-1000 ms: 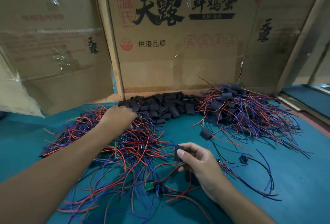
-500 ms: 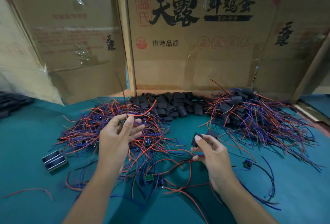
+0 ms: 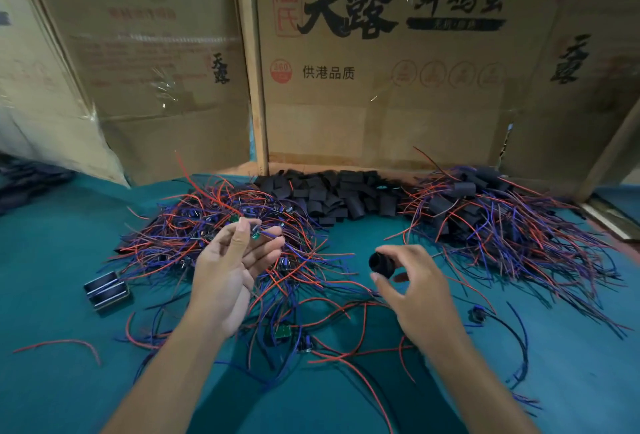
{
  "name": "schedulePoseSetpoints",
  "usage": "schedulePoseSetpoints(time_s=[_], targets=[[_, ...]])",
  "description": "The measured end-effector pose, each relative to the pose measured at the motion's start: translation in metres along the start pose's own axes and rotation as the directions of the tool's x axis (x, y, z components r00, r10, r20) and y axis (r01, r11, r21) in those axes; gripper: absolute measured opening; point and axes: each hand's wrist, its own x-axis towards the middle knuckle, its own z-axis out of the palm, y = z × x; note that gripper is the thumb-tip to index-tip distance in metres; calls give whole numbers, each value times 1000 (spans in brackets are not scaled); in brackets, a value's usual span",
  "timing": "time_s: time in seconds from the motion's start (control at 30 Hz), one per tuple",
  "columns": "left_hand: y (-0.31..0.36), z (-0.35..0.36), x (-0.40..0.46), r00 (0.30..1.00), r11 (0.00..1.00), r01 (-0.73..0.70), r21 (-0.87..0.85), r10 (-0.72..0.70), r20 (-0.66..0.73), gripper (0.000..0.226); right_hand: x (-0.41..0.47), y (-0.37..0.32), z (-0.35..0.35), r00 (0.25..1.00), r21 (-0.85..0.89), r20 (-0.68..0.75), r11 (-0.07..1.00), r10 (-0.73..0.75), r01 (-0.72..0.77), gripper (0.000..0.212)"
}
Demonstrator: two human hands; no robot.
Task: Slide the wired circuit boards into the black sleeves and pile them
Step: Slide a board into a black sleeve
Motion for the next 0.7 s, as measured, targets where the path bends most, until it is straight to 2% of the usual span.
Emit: schedulePoseSetpoints(time_s=[0.1, 0.27, 0.7], targets=[[-1, 1, -1, 1000, 1000, 7, 12, -7, 14, 30, 0, -1, 0, 995, -107, 12, 989, -99, 100, 32], [-4, 1, -2, 1000, 1000, 15, 9, -15, 27, 26, -4, -8, 5, 979, -142, 15, 969, -204, 204, 35], [-8, 2, -2, 999, 999, 37, -3, -37, 23, 29, -8, -17, 7, 967, -199, -1, 948, -253, 248, 35]])
